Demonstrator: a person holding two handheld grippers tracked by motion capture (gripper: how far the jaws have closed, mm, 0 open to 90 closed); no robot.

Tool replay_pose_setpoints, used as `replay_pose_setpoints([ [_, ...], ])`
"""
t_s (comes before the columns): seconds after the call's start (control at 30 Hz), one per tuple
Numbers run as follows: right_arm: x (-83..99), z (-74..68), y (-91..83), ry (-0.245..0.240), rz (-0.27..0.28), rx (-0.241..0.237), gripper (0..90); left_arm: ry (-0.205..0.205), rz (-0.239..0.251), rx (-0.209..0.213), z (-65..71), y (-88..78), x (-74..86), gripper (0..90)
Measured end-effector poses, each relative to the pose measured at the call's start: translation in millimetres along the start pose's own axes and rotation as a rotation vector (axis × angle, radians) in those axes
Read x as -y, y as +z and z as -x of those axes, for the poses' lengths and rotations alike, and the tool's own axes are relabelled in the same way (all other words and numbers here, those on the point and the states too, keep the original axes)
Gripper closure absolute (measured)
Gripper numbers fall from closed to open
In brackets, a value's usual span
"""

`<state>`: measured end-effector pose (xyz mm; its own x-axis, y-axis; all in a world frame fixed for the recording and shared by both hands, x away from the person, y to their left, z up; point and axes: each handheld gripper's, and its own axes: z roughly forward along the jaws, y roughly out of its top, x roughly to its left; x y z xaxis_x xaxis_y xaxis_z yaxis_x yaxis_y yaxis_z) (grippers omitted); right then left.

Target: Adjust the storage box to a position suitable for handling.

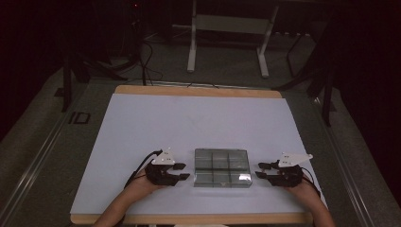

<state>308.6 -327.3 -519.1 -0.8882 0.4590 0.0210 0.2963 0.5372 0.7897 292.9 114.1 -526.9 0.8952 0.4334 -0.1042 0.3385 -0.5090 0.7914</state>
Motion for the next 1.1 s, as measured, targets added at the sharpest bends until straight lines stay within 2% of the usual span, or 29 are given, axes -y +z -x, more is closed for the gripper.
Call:
replay_pose_setpoints([
  [0.1,0.4,-2.4,2.8,-0.012,-0.012,-0.017,68.8,0.016,-0.031,0.008,0.8,4.3,-0.6,64.0],
  [0.17,1.1,-5.5,5.7,-0.026,-0.028,-0.047,75.5,0.029,-0.044,0.021,2.8,8.2,-1.6,73.3],
  [0.33,1.9,-7.4,8.8,-0.035,-0.046,-0.073,79.9,0.047,-0.056,0.03,4.7,11.7,-3.4,79.4],
  [0.37,1.6,-8.2,9.1,-0.039,-0.049,-0.079,84.5,0.048,-0.061,0.039,5.6,13.3,-4.2,83.4],
  [0.47,0.9,-9.8,9.5,-0.047,-0.053,-0.092,89.7,0.068,-0.063,0.04,8.2,15.1,-5.7,87.2],
  [0.7,-0.2,-12.9,13.1,-0.064,-0.06,-0.113,90.0,0.081,-0.061,0.032,9.7,16.3,-8.0,90.0],
  [1.1,-6.3,-15.5,11.7,-0.078,-0.052,-0.113,90.0,0.085,-0.06,0.033,11.6,12.4,-11.7,90.0],
])
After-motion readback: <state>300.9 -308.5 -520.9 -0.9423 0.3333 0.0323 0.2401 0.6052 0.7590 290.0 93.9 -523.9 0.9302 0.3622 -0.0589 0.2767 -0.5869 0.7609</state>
